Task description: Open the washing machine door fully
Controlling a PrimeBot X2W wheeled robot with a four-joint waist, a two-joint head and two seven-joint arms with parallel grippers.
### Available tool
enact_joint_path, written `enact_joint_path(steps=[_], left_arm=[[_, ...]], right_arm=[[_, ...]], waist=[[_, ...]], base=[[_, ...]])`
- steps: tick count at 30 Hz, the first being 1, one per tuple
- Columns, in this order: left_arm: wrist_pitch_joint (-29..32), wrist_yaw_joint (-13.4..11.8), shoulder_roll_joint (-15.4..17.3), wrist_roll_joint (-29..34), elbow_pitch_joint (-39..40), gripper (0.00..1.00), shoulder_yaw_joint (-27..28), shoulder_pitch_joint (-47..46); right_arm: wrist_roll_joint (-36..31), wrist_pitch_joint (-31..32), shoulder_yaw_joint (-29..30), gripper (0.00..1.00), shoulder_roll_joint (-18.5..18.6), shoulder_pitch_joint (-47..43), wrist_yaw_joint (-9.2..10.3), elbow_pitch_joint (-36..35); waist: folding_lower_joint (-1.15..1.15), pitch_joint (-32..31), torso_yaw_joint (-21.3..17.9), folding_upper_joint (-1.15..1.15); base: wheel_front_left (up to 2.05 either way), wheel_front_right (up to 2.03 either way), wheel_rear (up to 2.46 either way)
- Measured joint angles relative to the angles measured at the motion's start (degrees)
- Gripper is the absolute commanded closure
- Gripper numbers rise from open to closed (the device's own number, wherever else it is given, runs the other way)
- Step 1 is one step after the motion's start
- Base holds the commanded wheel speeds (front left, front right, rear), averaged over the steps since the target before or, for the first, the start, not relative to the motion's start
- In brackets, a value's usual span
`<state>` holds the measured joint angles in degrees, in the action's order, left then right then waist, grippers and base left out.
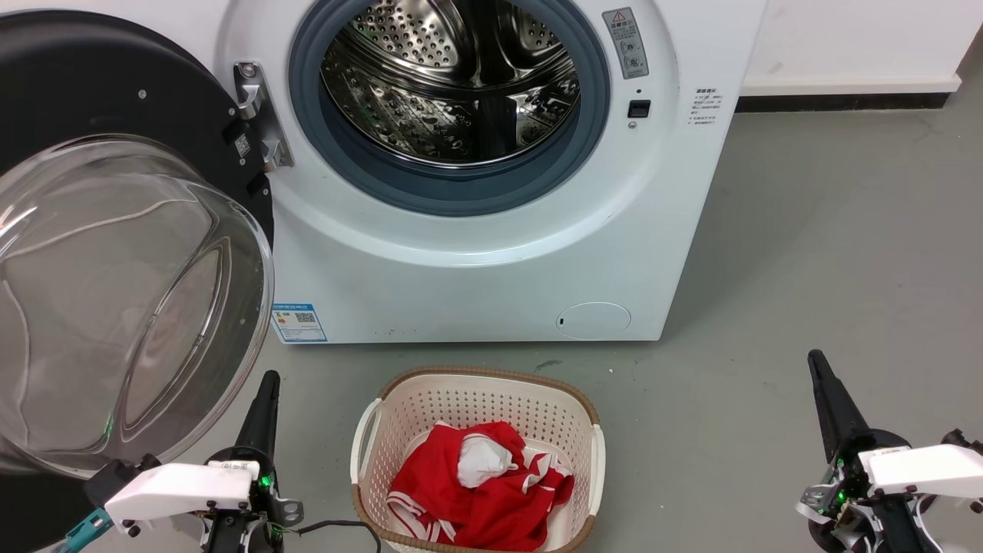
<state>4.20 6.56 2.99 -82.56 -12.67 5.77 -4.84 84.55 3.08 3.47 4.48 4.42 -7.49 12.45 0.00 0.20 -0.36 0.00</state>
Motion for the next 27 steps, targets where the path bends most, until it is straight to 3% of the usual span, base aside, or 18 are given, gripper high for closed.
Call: enact_joint_path(steps=[27], left_arm=[[2.4, 0.9, -0.1, -9.8, -1.5, 1.0, 0.7, -1.2]], right_arm=[[9.4, 2.0, 1.2, 1.0, -0.1, 1.3, 0.0, 1.5]], waist=[[0.0, 0.0, 0.4, 0.0]], base=[[0.0, 0.0, 0.0]])
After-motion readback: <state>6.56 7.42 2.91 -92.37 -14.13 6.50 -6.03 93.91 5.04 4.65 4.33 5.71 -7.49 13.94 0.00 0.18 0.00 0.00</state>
